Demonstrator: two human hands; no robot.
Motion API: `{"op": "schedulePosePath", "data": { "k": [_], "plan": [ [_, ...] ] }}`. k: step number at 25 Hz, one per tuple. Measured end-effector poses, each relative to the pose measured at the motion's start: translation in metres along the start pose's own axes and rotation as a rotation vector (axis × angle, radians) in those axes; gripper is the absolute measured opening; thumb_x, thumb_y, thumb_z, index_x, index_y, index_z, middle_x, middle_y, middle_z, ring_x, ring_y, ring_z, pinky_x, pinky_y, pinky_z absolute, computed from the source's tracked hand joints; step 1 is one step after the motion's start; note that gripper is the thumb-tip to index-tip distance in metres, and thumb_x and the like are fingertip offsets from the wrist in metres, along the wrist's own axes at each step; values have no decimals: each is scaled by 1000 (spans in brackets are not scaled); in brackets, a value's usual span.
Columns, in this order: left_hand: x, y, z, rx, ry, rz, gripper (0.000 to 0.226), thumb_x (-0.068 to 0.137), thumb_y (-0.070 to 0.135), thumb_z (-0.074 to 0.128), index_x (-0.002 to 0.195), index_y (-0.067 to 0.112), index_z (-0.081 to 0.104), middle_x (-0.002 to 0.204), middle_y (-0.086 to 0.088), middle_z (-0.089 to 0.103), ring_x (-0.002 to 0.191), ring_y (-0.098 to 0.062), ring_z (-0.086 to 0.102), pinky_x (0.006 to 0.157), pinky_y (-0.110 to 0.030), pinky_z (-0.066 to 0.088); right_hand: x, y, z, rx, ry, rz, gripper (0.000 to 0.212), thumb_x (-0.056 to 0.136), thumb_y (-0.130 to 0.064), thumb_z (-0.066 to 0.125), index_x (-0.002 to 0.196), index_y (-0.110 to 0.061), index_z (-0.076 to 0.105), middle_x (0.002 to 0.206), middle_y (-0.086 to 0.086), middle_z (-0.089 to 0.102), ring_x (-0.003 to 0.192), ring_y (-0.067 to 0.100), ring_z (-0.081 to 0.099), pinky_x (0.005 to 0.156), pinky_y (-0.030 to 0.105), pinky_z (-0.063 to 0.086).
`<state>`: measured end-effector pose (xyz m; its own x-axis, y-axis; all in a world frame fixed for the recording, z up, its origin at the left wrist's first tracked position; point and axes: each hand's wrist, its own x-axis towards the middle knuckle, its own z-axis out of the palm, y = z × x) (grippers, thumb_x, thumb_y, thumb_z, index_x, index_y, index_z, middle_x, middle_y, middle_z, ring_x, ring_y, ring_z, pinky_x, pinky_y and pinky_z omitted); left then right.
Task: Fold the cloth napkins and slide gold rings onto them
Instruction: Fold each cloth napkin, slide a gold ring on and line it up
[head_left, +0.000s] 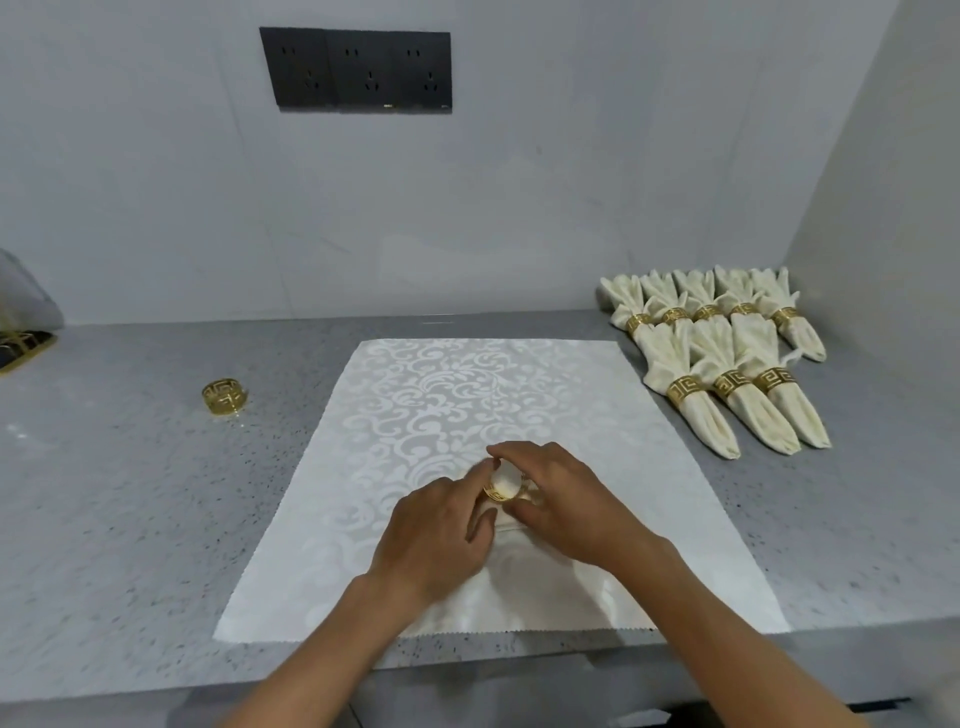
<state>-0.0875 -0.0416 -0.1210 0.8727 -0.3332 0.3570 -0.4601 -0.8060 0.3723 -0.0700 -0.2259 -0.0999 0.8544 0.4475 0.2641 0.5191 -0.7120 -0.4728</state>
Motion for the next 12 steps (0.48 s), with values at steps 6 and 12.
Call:
{"op": "schedulePosePath", "data": {
  "k": [6, 12],
  "plan": [
    [1, 8, -8, 106, -156, 44, 35, 89, 46, 57, 121, 32, 49, 119, 15, 54, 106, -12, 52, 82, -31, 48, -29, 26, -44, 65, 267, 231, 50, 79, -33, 75, 126, -32, 55, 103, -16, 55, 103, 6, 48, 80, 13, 37],
    [13, 13, -1, 202, -211, 47, 34, 91, 34, 48, 124, 28, 51, 109, 12, 58, 102, -14, 43, 75, -29, 44, -72, 64, -75, -47, -58, 245, 43, 81, -45, 73, 121, -35, 63, 107, -22, 63, 97, -4, 55, 86, 27, 47]
  ]
}}
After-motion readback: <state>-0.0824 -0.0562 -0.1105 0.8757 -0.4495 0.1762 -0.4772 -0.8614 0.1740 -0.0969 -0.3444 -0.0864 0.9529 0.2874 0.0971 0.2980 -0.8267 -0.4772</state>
